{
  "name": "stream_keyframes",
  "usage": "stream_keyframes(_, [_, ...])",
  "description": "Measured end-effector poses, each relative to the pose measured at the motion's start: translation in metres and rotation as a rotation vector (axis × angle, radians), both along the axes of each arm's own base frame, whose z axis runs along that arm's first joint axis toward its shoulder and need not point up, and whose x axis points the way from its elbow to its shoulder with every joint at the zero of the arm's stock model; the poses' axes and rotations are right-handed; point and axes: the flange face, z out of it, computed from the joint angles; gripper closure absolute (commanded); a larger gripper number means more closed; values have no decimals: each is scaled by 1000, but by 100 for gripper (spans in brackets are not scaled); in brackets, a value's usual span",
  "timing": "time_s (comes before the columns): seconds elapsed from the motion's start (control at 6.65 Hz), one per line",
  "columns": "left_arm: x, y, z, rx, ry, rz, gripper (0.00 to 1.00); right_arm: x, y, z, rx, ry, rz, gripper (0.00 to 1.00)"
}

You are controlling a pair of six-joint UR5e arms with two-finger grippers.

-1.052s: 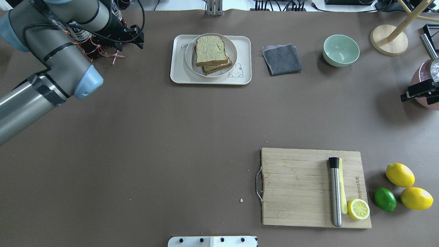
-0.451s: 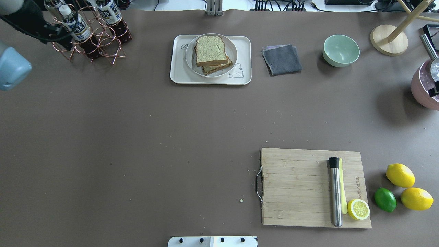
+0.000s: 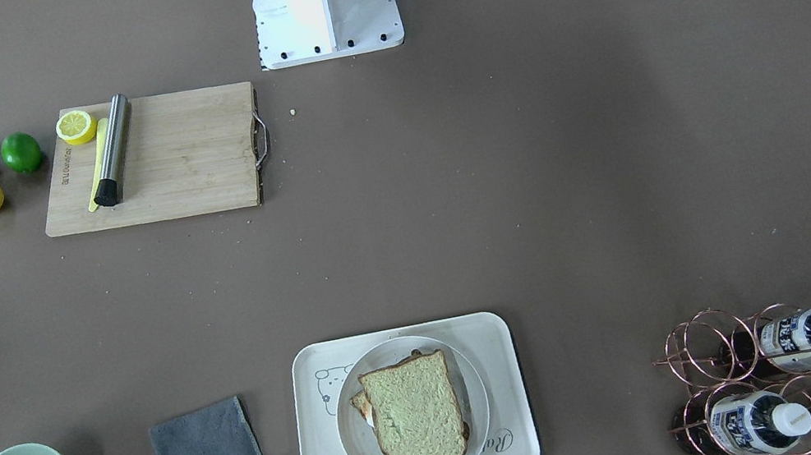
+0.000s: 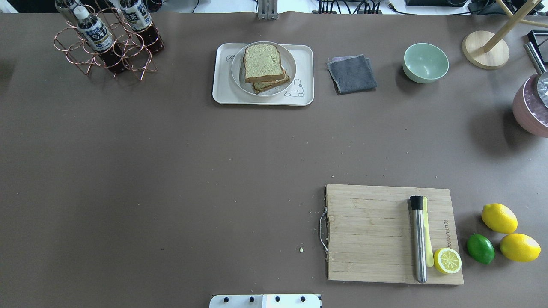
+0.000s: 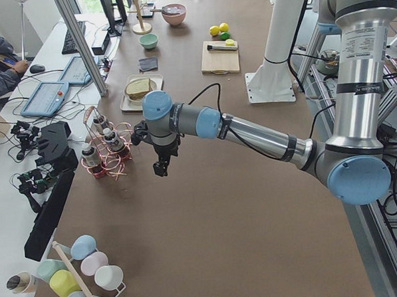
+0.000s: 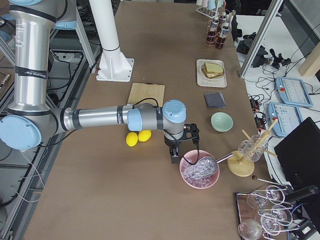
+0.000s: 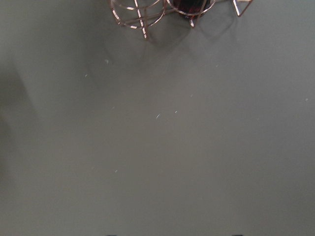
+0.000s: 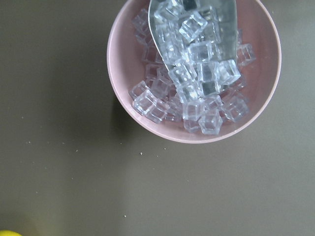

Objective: Make sandwich and place on tray

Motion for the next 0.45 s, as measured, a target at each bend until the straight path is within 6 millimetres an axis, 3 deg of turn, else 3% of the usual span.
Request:
stream_keyframes(0.3, [-17,27,53,-22,-15,45,3,14,21,18,-7,-1,-8,0])
stream_keyframes(0.45, [-29,40,63,-28,-36,21,3,17,26,21,-9,-2,-5,0])
